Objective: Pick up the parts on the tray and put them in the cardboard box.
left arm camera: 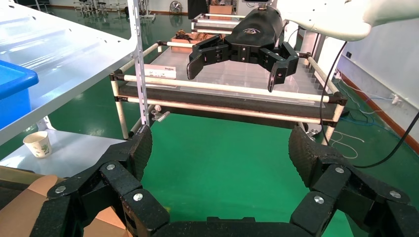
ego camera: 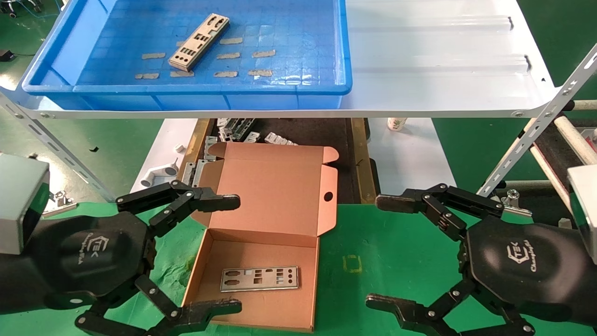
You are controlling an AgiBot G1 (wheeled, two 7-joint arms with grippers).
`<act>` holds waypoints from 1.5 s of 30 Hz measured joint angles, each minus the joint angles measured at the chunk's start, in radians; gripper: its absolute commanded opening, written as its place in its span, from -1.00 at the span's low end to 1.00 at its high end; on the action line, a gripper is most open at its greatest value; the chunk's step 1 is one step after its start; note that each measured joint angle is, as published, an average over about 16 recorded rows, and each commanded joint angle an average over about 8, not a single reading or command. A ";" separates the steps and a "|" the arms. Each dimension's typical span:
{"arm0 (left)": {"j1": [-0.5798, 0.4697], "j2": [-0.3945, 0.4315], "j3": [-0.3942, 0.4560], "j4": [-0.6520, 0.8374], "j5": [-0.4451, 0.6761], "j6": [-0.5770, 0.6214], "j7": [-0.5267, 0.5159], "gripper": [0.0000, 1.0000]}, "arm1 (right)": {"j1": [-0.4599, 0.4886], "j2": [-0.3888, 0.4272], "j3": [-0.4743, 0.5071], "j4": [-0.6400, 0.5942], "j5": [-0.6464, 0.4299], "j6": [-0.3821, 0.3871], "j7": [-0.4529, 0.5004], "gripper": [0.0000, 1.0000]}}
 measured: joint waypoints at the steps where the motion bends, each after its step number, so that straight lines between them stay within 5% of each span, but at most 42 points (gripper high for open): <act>1: 0.000 0.000 0.000 0.000 0.000 0.000 0.000 1.00 | 0.000 0.000 0.000 0.000 0.000 0.000 0.000 1.00; 20: 0.000 0.000 0.000 0.000 0.000 0.000 0.000 1.00 | 0.000 0.000 0.000 0.000 0.000 0.000 0.000 0.96; 22: 0.000 0.000 0.000 0.000 0.000 0.000 0.000 1.00 | 0.000 0.000 0.000 0.000 0.000 0.000 0.000 0.67; 28: -0.005 0.005 0.000 0.007 0.003 -0.009 -0.002 1.00 | 0.000 0.000 0.000 0.000 0.000 0.000 0.000 -0.79; 30: -0.013 0.011 0.001 0.014 0.007 -0.020 -0.003 1.00 | 0.000 0.000 0.000 0.000 0.000 0.000 0.000 -1.00; 37: -0.096 0.064 0.011 0.088 0.062 -0.101 -0.003 1.00 | 0.000 0.000 0.000 0.000 0.000 0.000 0.000 -1.00; 45: -0.313 0.187 0.056 0.303 0.221 -0.259 0.028 1.00 | 0.000 0.000 0.000 0.000 0.000 0.000 0.000 -1.00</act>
